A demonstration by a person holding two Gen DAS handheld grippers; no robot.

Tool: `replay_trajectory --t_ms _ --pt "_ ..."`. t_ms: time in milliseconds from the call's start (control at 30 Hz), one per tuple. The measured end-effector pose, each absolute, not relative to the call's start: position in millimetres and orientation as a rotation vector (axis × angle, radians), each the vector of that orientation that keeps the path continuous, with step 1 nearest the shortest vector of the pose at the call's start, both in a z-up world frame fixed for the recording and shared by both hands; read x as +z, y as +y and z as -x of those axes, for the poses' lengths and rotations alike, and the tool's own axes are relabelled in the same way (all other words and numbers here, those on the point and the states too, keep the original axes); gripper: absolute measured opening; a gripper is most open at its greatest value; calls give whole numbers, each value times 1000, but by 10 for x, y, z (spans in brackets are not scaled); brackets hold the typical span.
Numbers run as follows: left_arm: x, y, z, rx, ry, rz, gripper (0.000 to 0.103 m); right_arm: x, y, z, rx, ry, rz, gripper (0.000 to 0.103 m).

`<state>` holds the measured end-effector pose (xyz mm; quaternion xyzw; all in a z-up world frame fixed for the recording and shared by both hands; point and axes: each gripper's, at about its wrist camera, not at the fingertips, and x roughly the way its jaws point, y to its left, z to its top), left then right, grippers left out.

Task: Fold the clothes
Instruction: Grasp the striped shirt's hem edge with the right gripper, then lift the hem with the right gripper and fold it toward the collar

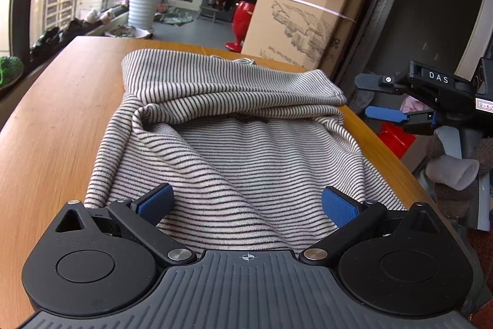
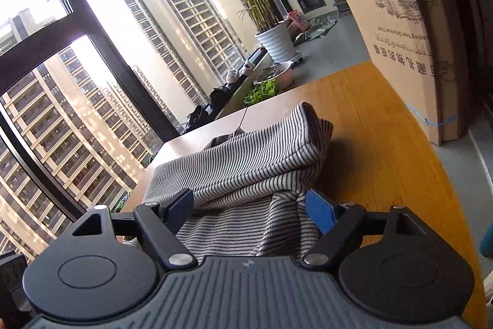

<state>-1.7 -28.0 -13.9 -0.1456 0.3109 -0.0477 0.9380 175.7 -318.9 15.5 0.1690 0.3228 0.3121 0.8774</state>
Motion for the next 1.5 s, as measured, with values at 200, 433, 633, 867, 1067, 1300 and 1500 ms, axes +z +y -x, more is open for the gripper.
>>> replay_trajectory --t_ms 200,433,633,867,1067,1300,1500 --pt "-148 -190 34 -117 621 355 103 -4 -3004 -2299 528 751 -311 37" --pt "-135 -202 -37 -125 636 341 103 356 -2934 -2139 564 593 -309 14" --pt "232 -119 -295 -112 573 354 103 -62 -2978 -2184 467 734 -231 16" --pt "266 -76 -935 -58 511 304 103 -62 -2942 -2127 465 712 -167 16" --pt "-94 -41 -1095 -28 582 301 103 341 -2971 -2088 518 629 -168 24" --pt "-113 -15 -1122 -34 592 281 103 161 -2380 -2328 625 714 -108 31" --pt "-125 109 -1223 -33 588 281 103 -50 -1932 -2500 617 684 35 31"
